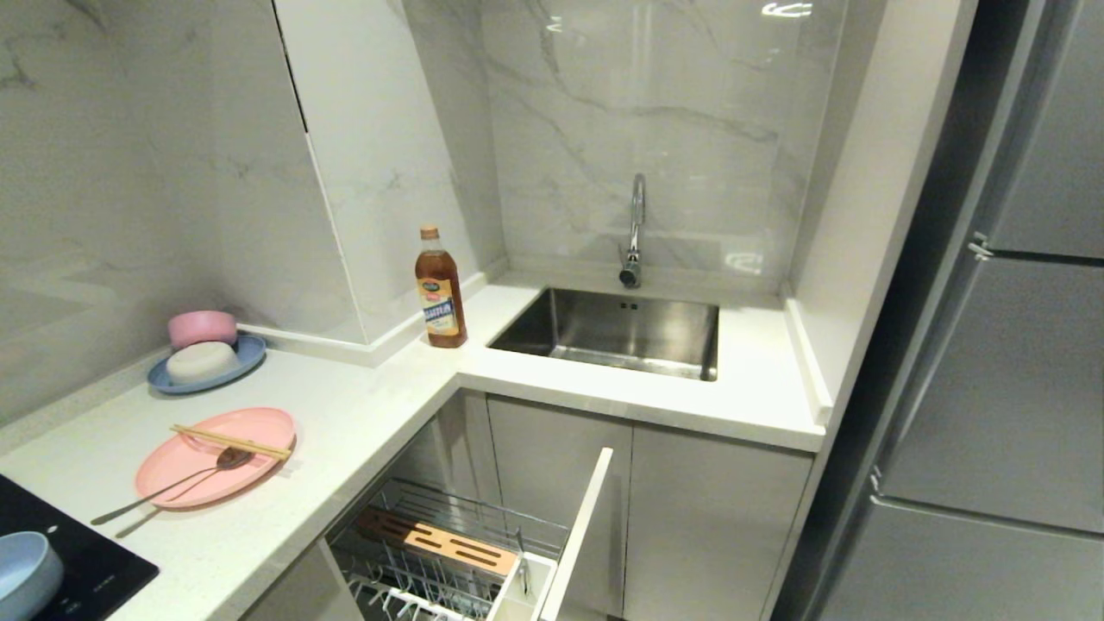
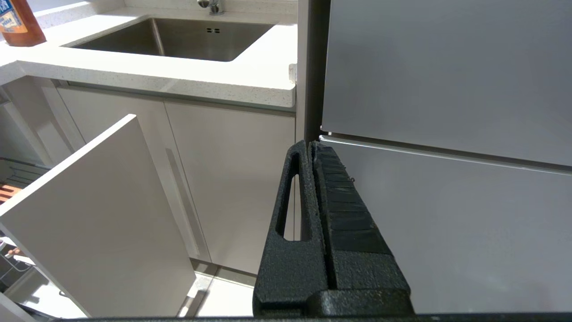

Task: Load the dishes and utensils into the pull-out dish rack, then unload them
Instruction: Pick up the bowl and place it in the cupboard

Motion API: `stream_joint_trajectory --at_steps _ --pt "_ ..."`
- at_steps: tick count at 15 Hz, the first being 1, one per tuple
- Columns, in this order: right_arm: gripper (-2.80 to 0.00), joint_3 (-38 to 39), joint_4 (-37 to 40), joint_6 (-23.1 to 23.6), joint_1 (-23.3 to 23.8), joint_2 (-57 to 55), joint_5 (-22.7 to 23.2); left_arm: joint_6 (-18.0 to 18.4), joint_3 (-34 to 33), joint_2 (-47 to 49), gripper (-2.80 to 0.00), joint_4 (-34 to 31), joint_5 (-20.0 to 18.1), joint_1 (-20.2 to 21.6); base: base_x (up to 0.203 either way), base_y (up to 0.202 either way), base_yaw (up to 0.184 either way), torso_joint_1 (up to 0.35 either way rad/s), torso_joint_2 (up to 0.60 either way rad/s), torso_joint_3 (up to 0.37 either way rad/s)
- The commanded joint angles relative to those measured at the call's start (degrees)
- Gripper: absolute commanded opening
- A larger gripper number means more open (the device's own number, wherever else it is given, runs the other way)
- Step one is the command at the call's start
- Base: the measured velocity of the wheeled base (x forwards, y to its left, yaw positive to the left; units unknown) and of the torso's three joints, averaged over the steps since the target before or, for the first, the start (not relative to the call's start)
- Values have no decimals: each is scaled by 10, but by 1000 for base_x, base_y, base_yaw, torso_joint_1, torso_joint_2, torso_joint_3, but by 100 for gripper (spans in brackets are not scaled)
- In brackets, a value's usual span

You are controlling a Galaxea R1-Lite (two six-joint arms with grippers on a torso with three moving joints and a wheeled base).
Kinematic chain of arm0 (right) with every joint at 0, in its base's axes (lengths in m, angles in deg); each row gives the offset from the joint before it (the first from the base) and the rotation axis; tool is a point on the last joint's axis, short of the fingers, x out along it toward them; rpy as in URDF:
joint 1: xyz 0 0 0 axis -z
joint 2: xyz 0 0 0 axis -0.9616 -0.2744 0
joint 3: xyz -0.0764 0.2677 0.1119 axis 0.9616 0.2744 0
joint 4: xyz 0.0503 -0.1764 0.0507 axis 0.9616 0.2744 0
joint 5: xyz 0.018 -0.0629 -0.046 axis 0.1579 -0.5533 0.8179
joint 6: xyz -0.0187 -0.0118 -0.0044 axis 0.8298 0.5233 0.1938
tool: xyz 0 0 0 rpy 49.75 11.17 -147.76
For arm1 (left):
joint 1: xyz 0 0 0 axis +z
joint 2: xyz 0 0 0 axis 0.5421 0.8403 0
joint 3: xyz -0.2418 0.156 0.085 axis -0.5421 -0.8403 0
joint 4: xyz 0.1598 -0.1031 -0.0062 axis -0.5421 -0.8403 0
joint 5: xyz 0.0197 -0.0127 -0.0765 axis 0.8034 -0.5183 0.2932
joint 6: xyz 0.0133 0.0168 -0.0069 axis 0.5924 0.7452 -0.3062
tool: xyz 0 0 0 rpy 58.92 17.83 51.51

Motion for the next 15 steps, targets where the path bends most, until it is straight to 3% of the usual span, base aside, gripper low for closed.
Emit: stream_joint_trajectory --at_steps 1,10,15 --pt "-280 1 0 0 0 0 0 0 0 1 -280 0 0 0 0 0 0 0 0 0" --pt "-280 1 -1 0 0 0 0 0 0 1 -280 0 0 0 0 0 0 0 0 0" --pt "-280 1 -1 -2 0 0 0 0 0 1 -280 -1 0 0 0 0 0 -151 345 183"
